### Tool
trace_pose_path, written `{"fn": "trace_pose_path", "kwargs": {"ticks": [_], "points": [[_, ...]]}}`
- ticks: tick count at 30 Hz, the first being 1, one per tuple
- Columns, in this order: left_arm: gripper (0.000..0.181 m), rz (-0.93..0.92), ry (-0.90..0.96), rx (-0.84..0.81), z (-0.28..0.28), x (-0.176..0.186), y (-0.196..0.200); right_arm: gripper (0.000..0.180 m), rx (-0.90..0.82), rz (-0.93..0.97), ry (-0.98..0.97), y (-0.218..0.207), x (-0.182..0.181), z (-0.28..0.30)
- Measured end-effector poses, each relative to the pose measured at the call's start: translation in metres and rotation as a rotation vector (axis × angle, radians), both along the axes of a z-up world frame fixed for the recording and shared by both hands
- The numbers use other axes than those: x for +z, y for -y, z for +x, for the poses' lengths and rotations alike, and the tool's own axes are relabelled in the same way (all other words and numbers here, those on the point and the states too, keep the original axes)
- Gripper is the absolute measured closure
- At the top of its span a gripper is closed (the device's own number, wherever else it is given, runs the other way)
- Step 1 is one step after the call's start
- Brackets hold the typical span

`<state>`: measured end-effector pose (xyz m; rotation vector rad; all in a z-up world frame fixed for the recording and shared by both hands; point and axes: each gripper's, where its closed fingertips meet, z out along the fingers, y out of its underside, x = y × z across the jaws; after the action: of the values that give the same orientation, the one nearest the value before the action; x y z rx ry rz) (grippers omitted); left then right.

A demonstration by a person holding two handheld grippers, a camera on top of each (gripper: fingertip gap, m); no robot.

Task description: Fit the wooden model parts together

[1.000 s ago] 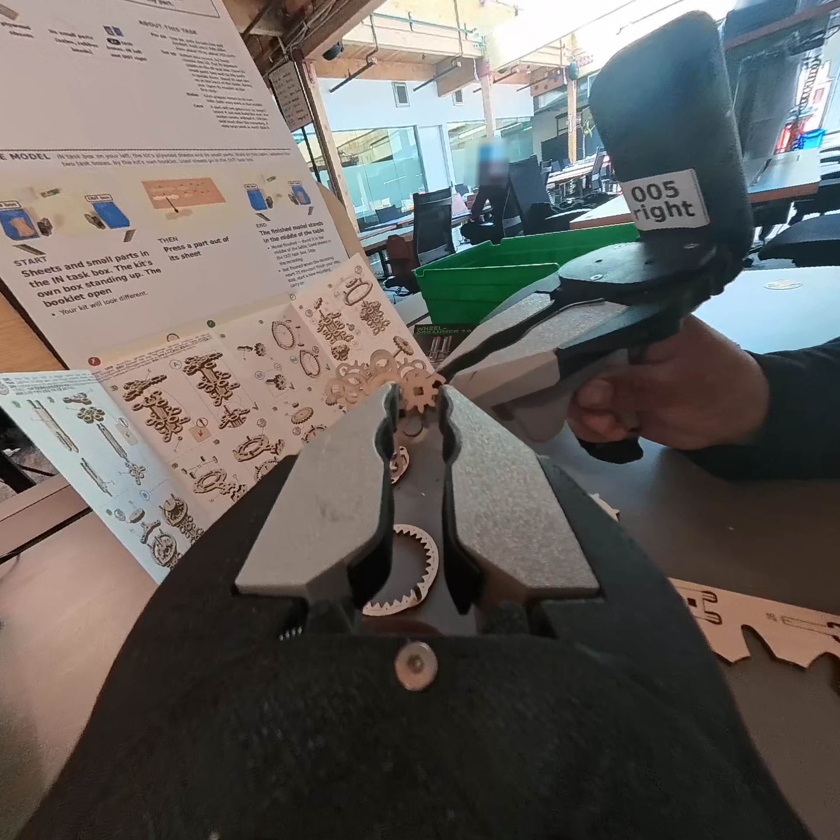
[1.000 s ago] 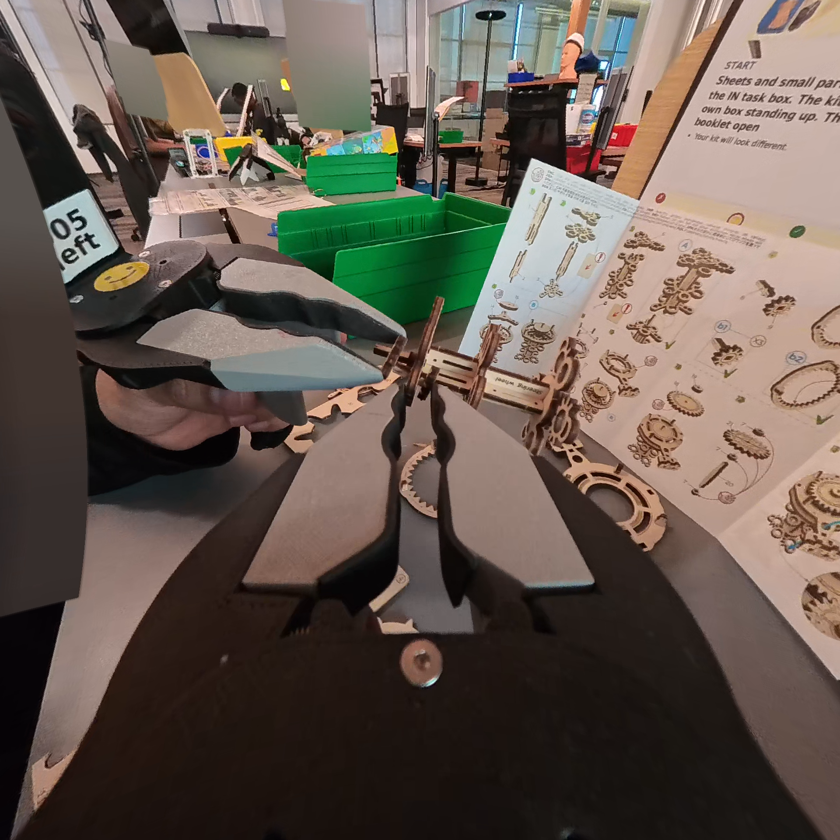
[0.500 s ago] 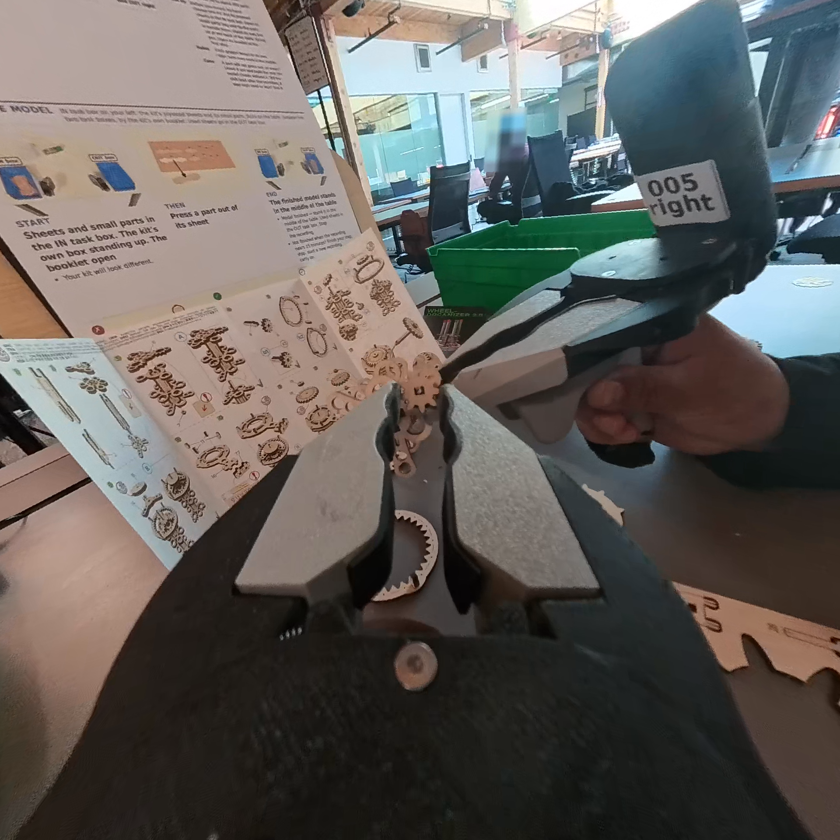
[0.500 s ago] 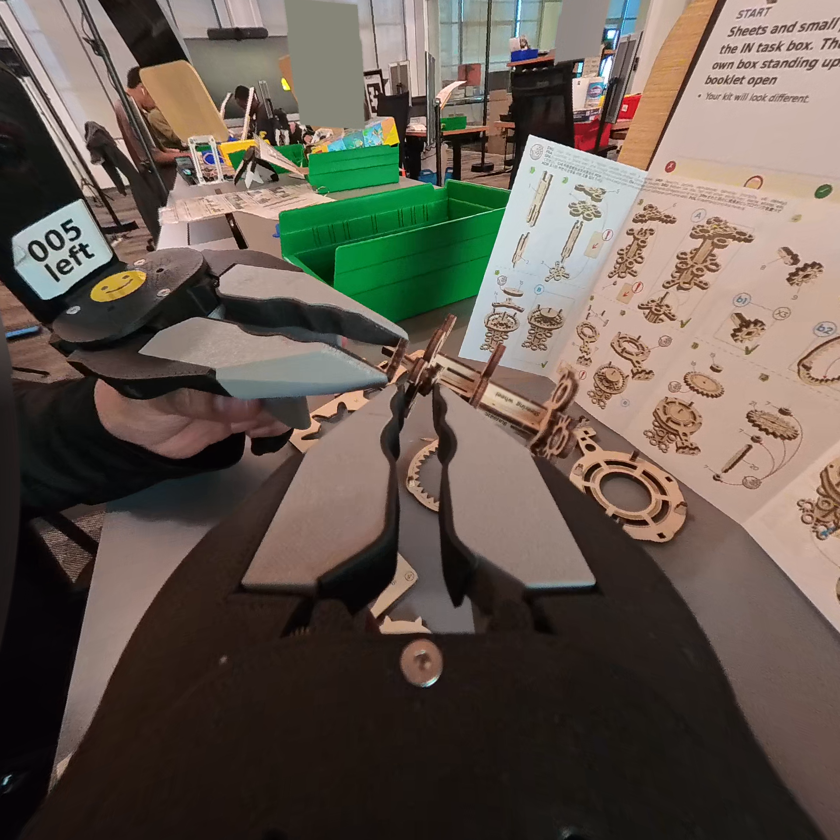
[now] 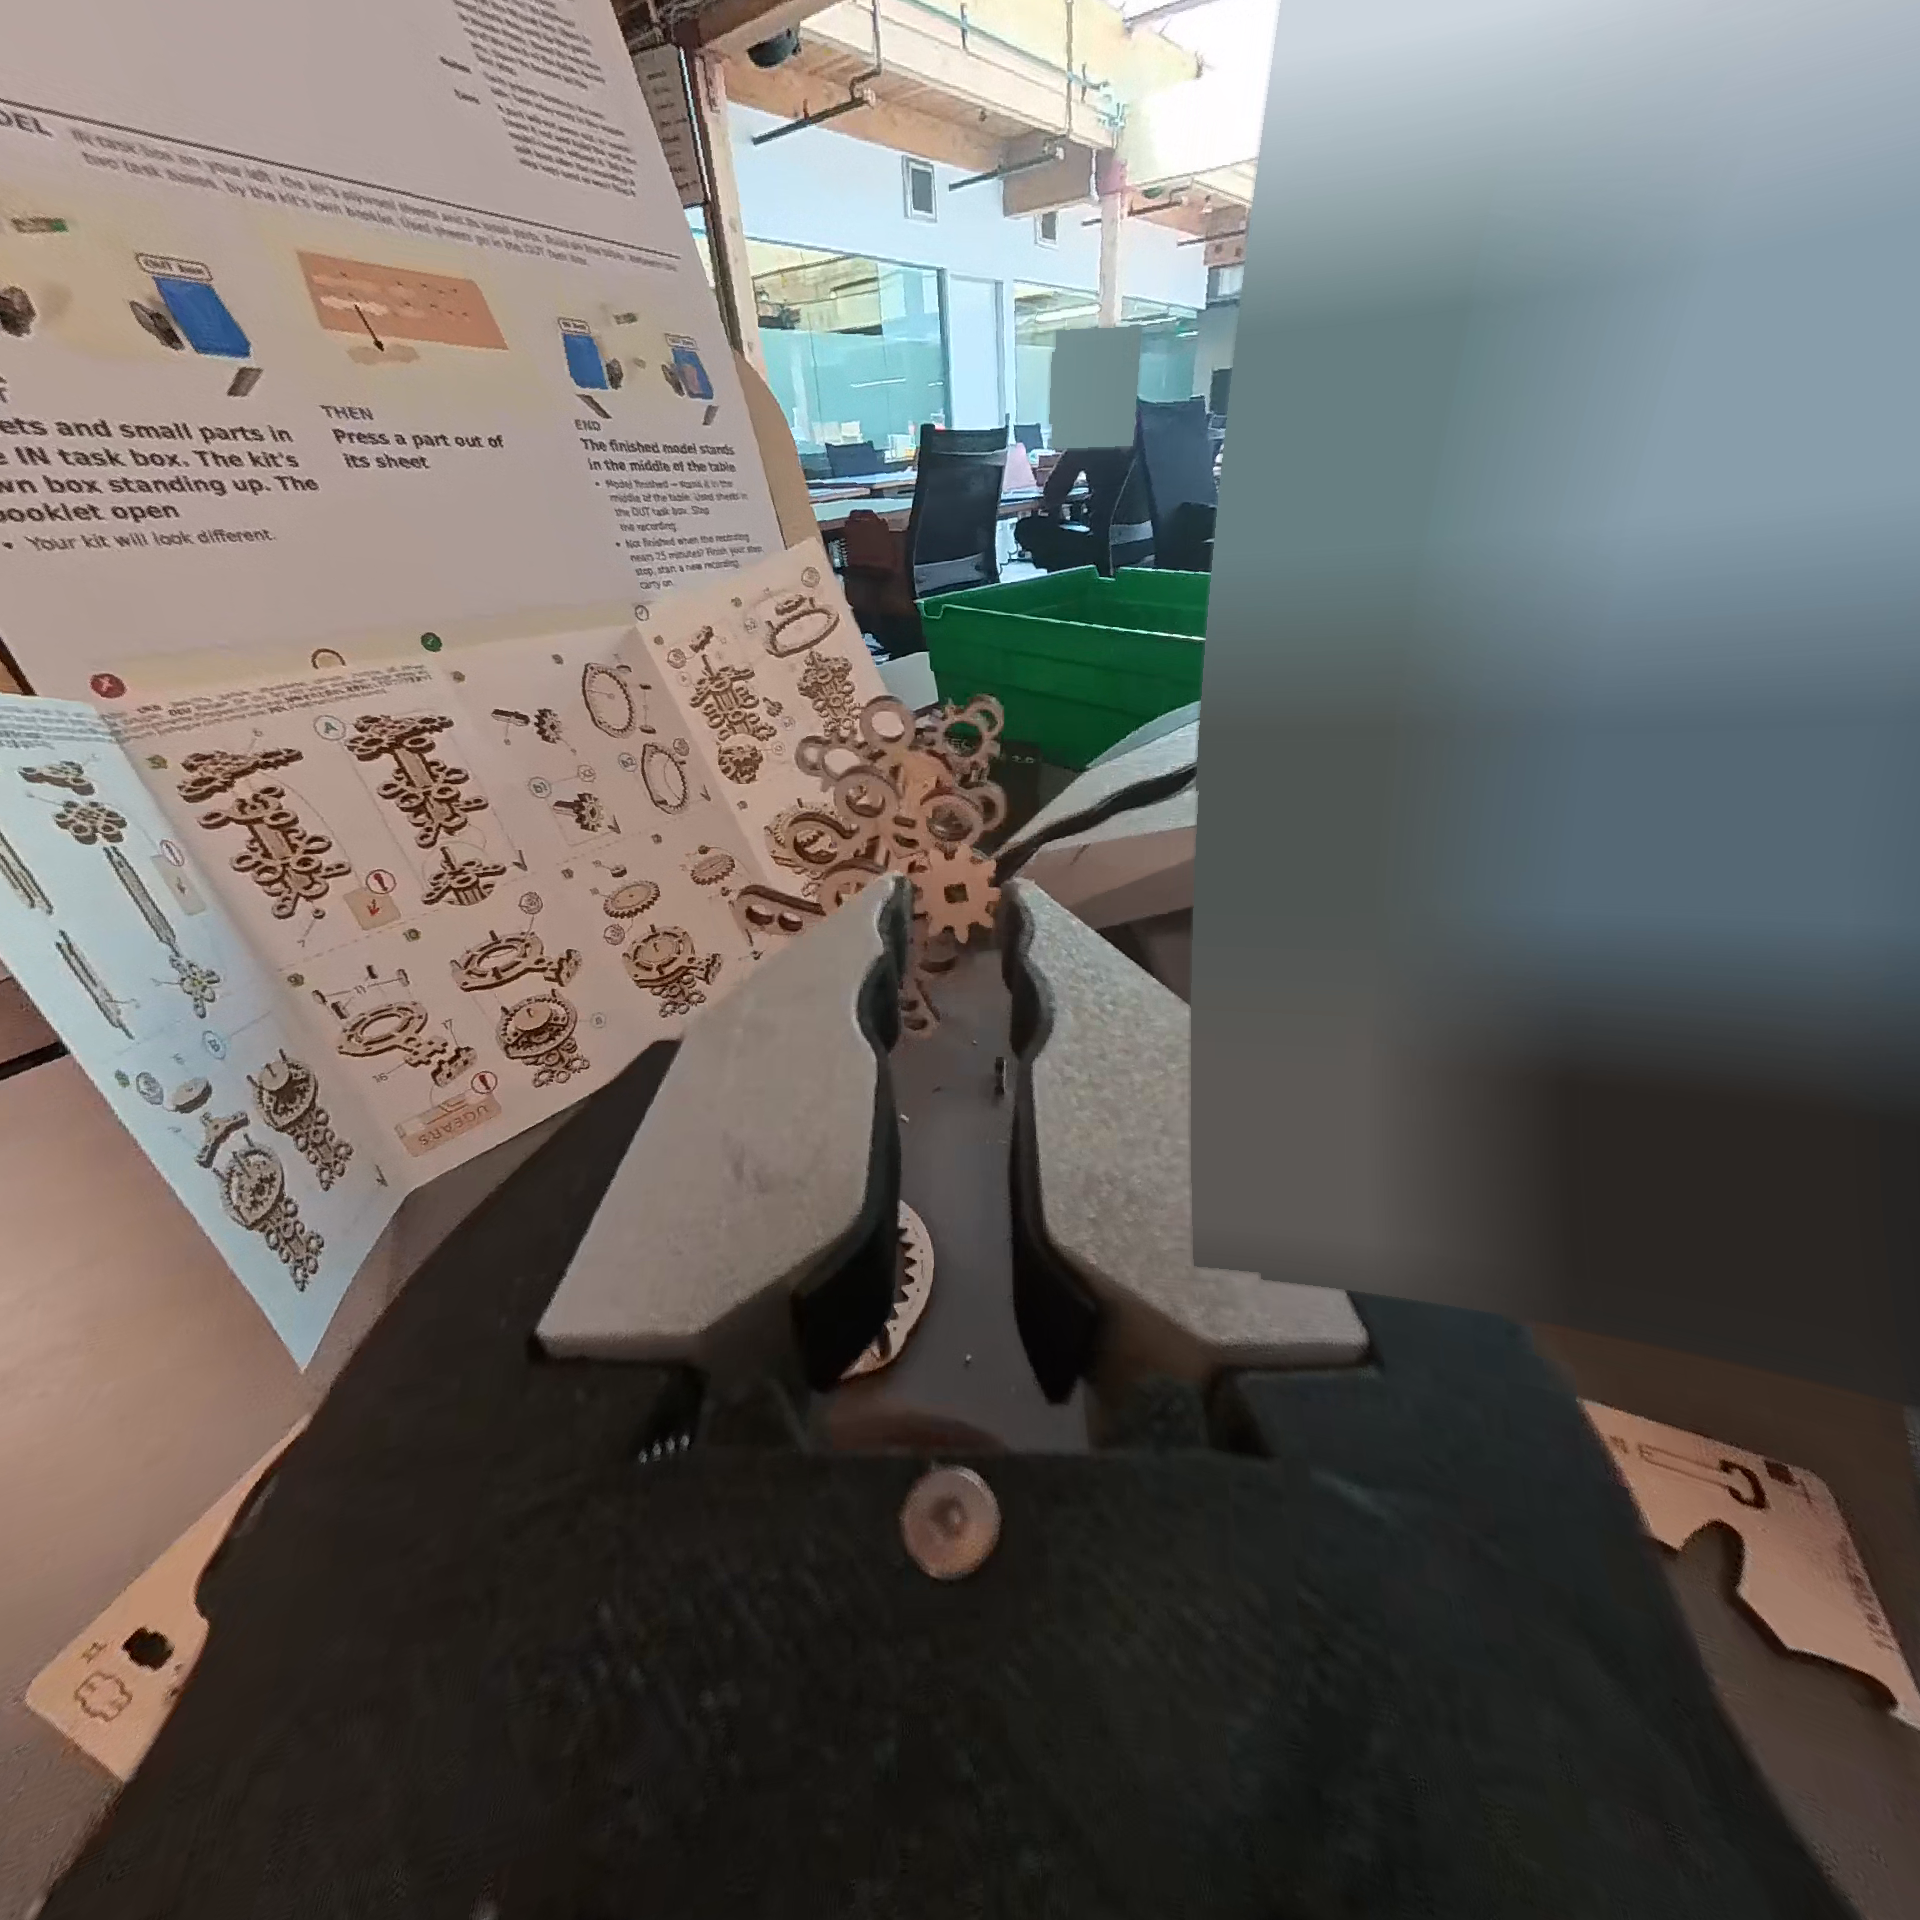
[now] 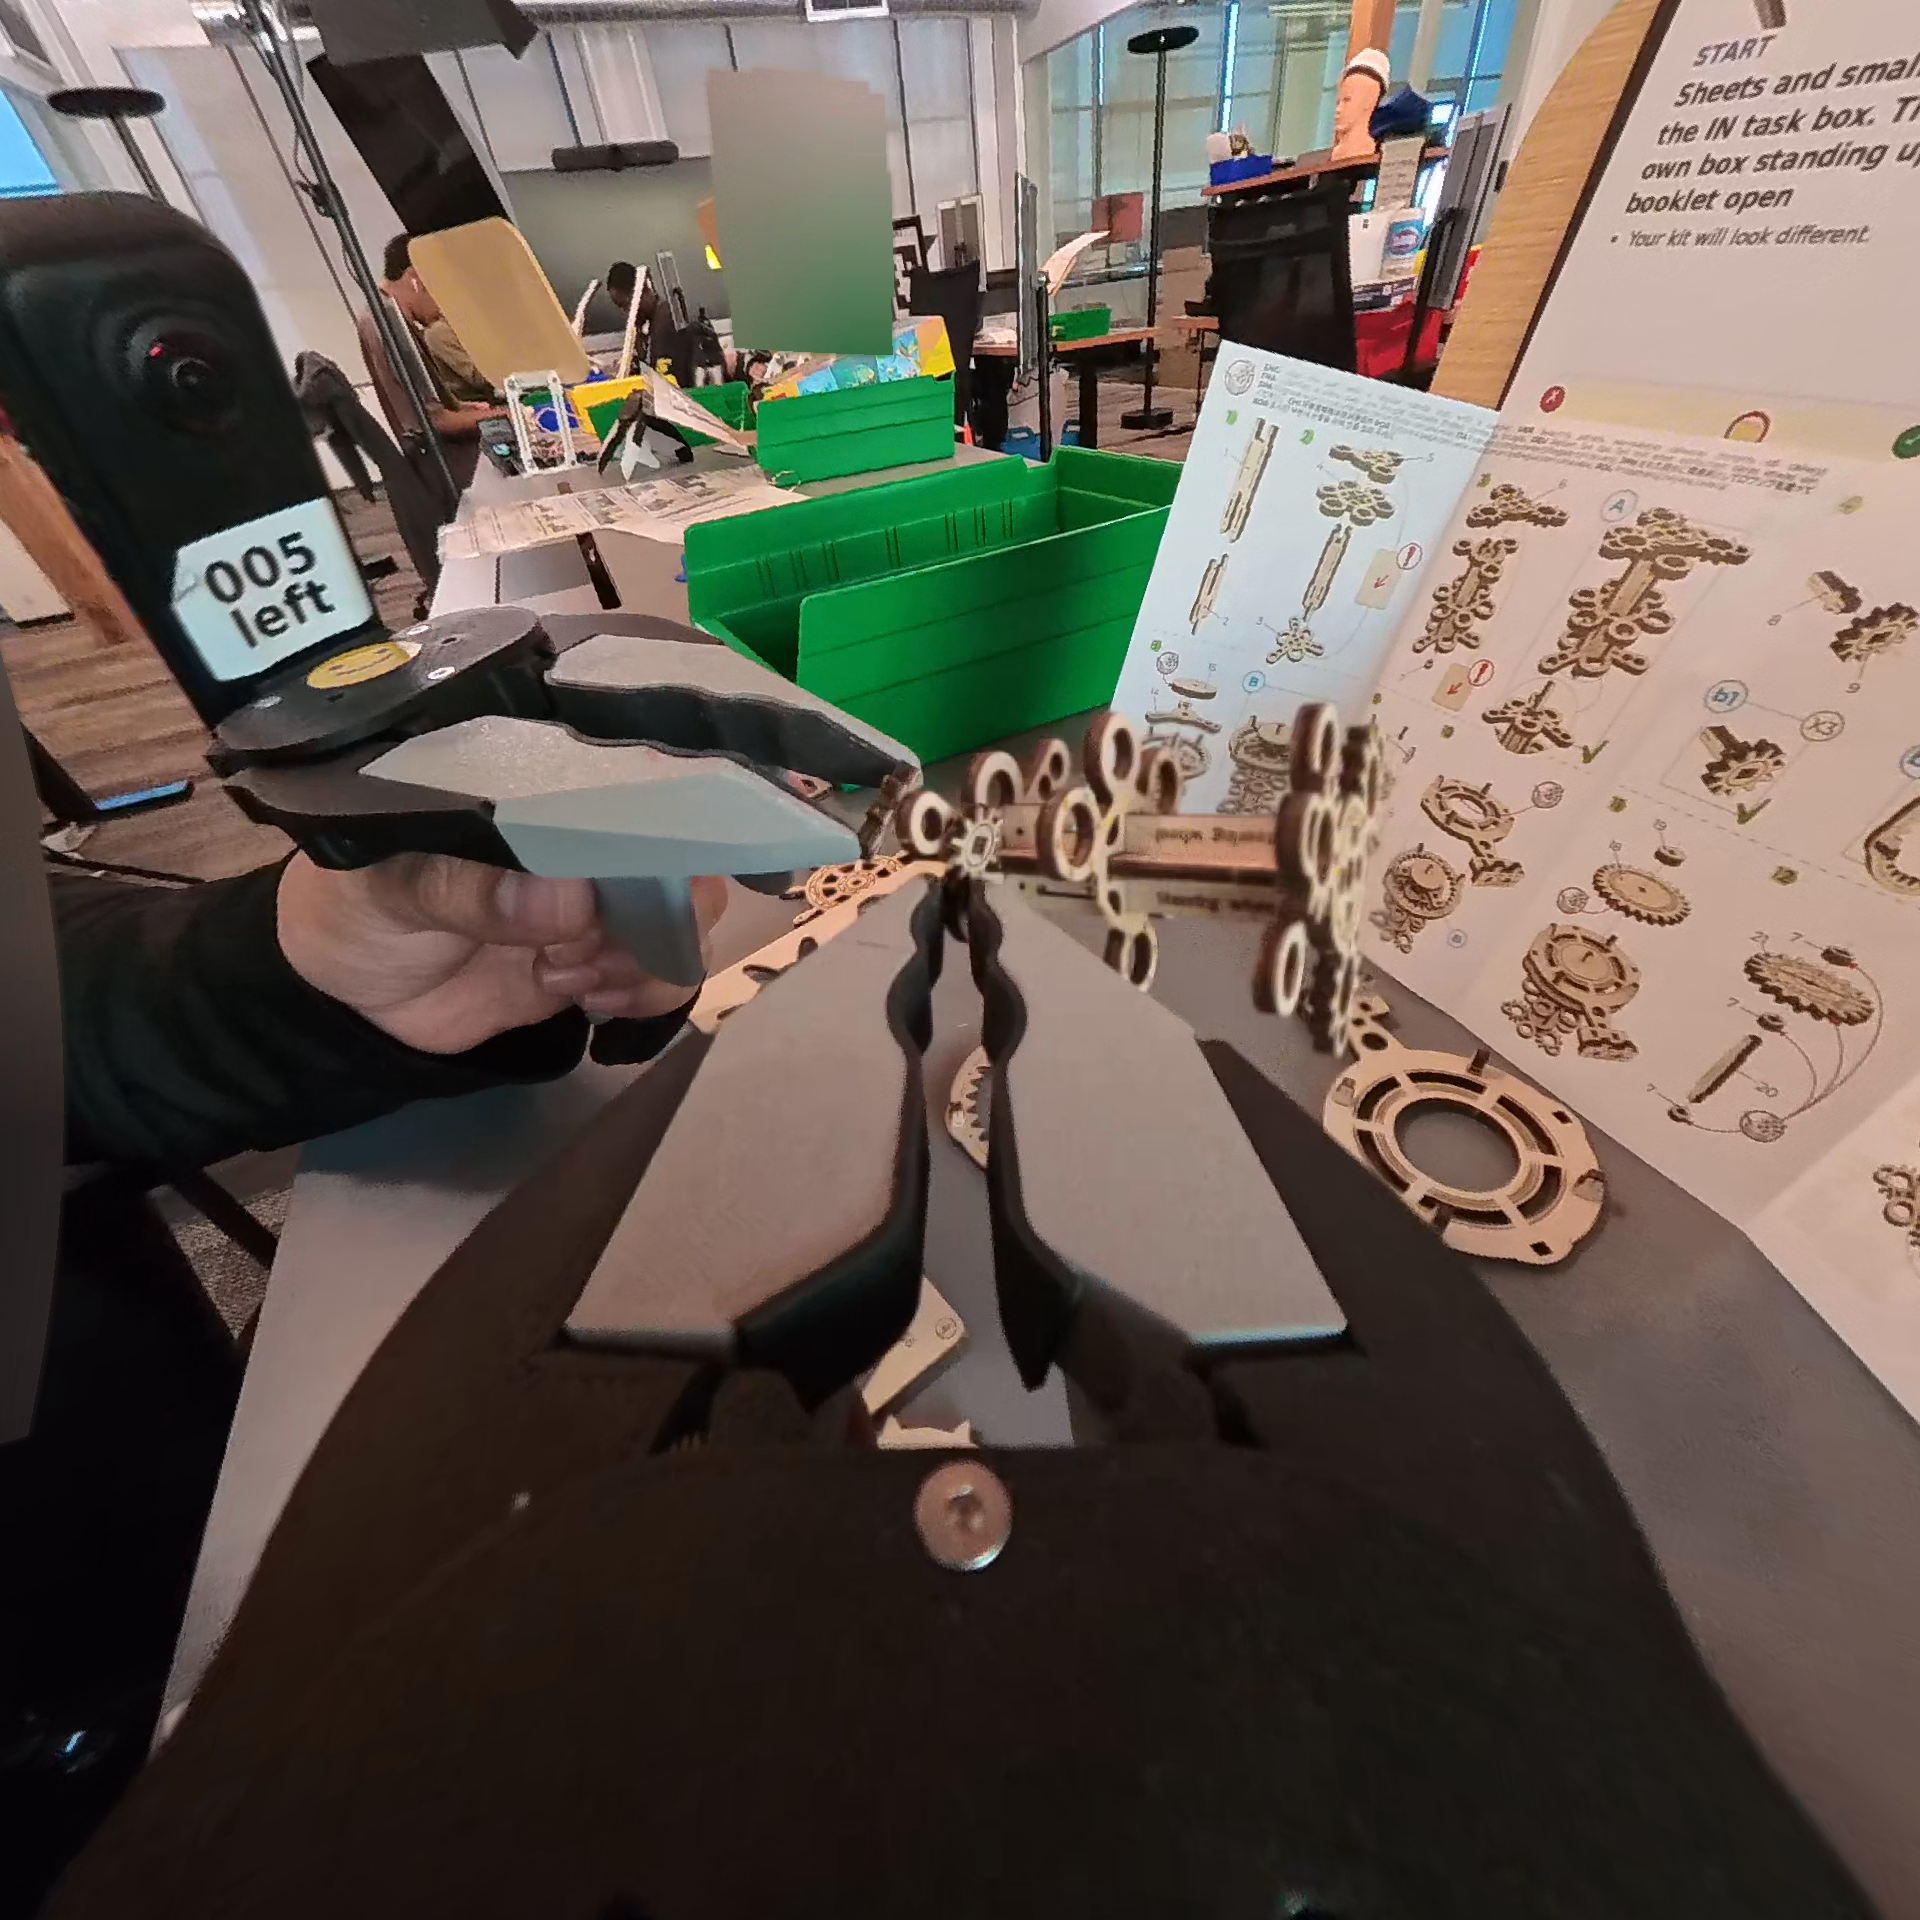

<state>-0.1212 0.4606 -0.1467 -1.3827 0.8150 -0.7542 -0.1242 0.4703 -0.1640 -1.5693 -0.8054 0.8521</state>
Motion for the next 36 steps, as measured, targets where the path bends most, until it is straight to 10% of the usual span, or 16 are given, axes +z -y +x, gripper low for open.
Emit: {"fn": "trace_pose_path", "kwargs": {"ticks": [36], "points": [[0.168, -0.11, 0.125, 0.0, -0.005, 0.0, 0.0, 0.179, 0.143, -0.177, -0.125, 0.007, -0.002, -0.003]]}}
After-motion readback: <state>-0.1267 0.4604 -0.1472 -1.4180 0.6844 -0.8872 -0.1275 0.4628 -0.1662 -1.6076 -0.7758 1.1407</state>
